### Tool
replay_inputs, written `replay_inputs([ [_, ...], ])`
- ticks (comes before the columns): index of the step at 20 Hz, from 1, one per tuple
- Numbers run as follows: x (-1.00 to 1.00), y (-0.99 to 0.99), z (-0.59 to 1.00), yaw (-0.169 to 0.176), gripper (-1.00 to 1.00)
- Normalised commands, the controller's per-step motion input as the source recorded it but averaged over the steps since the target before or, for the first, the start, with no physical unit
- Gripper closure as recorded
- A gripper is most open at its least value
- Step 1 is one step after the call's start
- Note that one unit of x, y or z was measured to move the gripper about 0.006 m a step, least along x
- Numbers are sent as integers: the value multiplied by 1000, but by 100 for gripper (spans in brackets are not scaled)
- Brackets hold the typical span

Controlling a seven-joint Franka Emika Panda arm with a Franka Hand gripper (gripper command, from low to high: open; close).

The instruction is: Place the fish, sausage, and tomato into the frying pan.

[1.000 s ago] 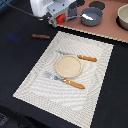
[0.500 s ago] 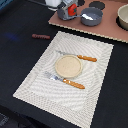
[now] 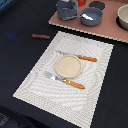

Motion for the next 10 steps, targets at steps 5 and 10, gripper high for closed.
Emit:
replay_inputs([
  [5, 742, 722, 270, 0, 100],
  [10, 681, 737, 29, -1, 100],
])
